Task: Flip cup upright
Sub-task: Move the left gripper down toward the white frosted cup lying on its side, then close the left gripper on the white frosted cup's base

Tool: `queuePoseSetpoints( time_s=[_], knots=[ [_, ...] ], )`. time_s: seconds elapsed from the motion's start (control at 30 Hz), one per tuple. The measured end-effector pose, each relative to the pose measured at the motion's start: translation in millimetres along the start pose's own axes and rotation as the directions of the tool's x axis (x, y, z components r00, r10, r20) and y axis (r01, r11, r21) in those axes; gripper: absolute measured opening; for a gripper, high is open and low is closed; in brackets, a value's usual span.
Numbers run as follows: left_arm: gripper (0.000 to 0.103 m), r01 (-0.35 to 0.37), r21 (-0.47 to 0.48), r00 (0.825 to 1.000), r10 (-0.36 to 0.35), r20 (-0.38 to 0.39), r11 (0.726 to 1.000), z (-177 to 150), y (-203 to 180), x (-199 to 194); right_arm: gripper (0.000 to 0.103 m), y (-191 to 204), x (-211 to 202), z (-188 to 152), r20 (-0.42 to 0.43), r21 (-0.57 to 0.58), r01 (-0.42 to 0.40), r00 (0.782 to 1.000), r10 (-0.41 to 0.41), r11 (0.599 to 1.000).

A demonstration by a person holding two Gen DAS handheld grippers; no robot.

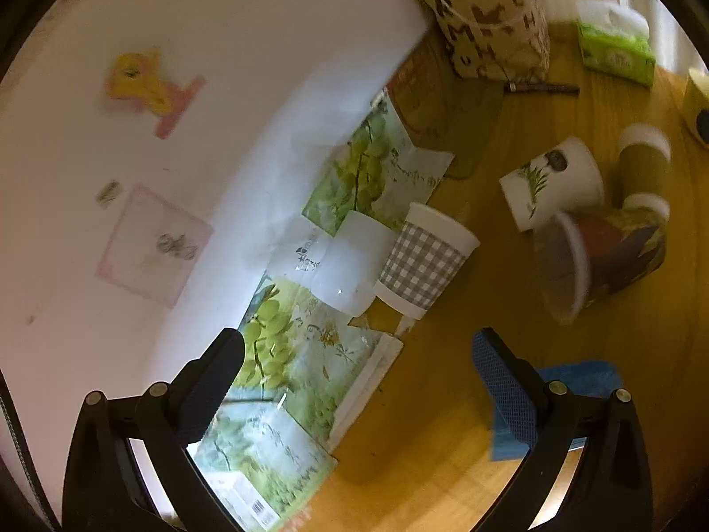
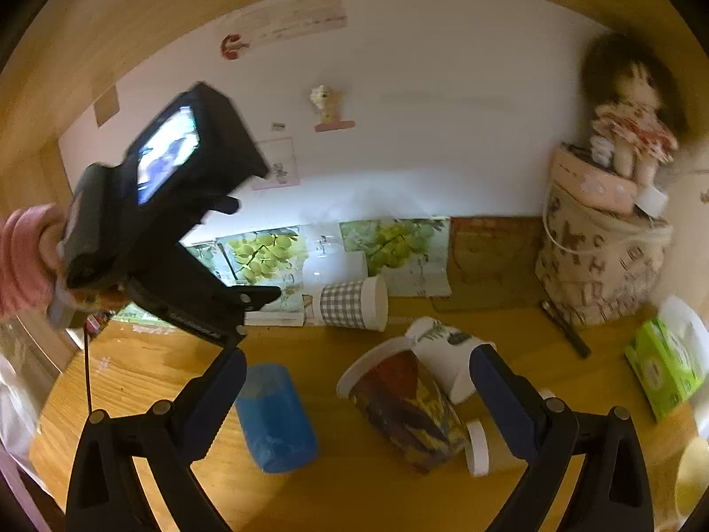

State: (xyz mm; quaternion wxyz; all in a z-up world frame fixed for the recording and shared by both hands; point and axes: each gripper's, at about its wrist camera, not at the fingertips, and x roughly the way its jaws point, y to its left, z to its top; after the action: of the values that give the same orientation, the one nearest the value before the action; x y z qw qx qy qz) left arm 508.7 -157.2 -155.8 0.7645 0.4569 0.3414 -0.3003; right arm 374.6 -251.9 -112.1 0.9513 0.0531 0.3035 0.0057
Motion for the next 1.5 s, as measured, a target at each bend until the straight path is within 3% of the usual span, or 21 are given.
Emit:
queuePoseSetpoints(
  time_s=[0.5, 0.73, 0.93, 1.5],
  knots=[
    [0.102, 0.019, 0.128, 0.999, -0.015, -0.033, 0.992, -1, 8, 83, 0.102, 9, 68, -14, 0.083, -0.086, -0.068, 0.994, 0.075, 0.994],
    [0.102, 0.015, 0.185, 1.0, -0.013, -0.011, 0.983, 0, 4, 99, 0.102, 13, 93, -13, 0.091, -0.085, -0.106, 0.989, 0.114, 0.991],
    [0.102, 0.061, 0.252, 0.998, -0.066, 0.011, 0.966, 2, -3, 103, 0.102, 21, 105, -13, 0.07, -0.096, -0.137, 0.987, 0.144, 0.986],
    [0.102, 0.221, 0.37, 0.974, -0.222, -0.04, 0.903, 22, -11, 134, 0.102, 21, 105, -8, 0.04, -0.082, -0.183, 0.982, 0.186, 0.98]
  ],
)
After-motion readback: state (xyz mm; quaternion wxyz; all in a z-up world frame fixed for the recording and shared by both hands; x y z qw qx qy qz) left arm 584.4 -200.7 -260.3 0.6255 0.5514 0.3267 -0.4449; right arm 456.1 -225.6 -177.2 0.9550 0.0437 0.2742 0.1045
